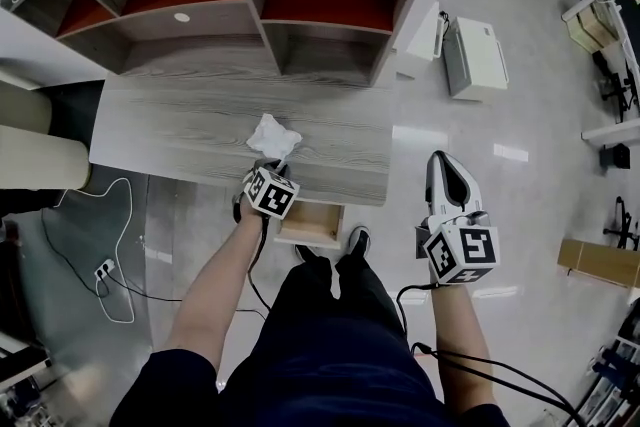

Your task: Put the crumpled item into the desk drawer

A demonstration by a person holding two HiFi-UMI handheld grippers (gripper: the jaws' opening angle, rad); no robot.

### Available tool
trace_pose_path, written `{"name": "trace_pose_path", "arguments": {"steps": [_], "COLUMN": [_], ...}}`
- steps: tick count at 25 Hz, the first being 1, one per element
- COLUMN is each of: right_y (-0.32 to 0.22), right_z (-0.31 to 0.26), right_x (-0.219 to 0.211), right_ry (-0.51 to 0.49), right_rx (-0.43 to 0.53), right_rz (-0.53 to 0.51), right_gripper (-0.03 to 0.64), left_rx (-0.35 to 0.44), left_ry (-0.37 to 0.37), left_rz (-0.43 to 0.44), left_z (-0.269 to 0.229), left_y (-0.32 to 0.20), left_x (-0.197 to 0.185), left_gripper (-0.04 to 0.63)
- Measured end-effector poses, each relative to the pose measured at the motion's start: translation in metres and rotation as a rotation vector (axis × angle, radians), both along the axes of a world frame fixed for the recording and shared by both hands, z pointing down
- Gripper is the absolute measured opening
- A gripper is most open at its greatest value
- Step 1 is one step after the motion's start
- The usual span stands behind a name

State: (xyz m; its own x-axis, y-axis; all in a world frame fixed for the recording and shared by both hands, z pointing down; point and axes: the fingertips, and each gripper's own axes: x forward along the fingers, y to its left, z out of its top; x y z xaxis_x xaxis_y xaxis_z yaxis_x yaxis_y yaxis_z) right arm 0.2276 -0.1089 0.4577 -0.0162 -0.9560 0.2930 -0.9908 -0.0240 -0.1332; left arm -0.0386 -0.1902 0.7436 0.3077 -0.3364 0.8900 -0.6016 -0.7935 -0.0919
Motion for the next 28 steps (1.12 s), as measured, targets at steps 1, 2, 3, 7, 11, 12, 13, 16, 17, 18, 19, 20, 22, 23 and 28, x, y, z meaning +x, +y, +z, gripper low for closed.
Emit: {"name": "trace_pose_path", "arguments": {"steps": [1, 2, 3, 7, 11, 12, 13, 16, 17, 18, 19, 20, 22, 23, 28], "right_y": [0.002, 0.003, 0.003, 0.003, 0.000, -0.002, -0.004, -0.010, -0.011, -0.013, -0.015, -0.016, -0.019, -0.020, -0.031], "right_z": [0.001, 0.002, 0.003, 0.008, 0.011, 0.011, 0.011, 0.012, 0.013, 0.013, 0.013, 0.014, 0.014, 0.014, 0.014], "right_x": [0.000, 0.001, 0.001, -0.004, -0.016, -0.020, -0.024, -0.036, -0.040, -0.044, -0.048, -0.053, -0.062, -0.067, -0.096], "right_ry": [-0.001, -0.002, -0.005, -0.017, -0.017, -0.017, -0.018, -0.023, -0.024, -0.026, -0.027, -0.029, -0.030, -0.031, -0.041], "right_rx": [-0.002, -0.004, -0.007, -0.020, -0.024, -0.024, -0.024, -0.026, -0.027, -0.028, -0.028, -0.028, -0.028, -0.028, -0.023], "right_rz": [0.000, 0.000, -0.002, -0.015, -0.051, -0.063, -0.075, -0.115, -0.128, -0.141, -0.155, -0.169, -0.196, -0.209, -0.289], "right_gripper": [0.006, 0.006, 0.006, 0.006, 0.006, 0.006, 0.006, 0.006, 0.006, 0.006, 0.006, 0.006, 0.006, 0.006, 0.006], "left_rx": [0.000, 0.004, 0.011, 0.066, 0.067, 0.069, 0.074, 0.094, 0.100, 0.107, 0.117, 0.128, 0.142, 0.141, 0.129], "left_ry": [-0.009, -0.015, -0.020, -0.035, 0.023, 0.037, 0.047, 0.074, 0.084, 0.094, 0.102, 0.109, 0.130, 0.150, 0.237], "left_rz": [-0.014, -0.025, -0.029, 0.010, 0.051, 0.061, 0.075, 0.117, 0.124, 0.129, 0.135, 0.141, 0.150, 0.146, 0.104], "left_z": [0.002, 0.004, 0.003, -0.003, -0.013, -0.016, -0.019, -0.030, -0.034, -0.039, -0.044, -0.049, -0.060, -0.065, -0.086], "left_y": [0.000, -0.001, -0.002, 0.001, 0.019, 0.024, 0.030, 0.048, 0.054, 0.060, 0.065, 0.070, 0.081, 0.087, 0.120], "left_x": [-0.003, -0.006, -0.008, -0.010, -0.006, -0.004, -0.003, 0.001, 0.002, 0.002, 0.003, 0.003, 0.002, 0.002, -0.003], "left_gripper": [0.061, 0.060, 0.060, 0.006, 0.005, 0.005, 0.004, 0.003, 0.003, 0.003, 0.003, 0.003, 0.003, 0.003, 0.003]}}
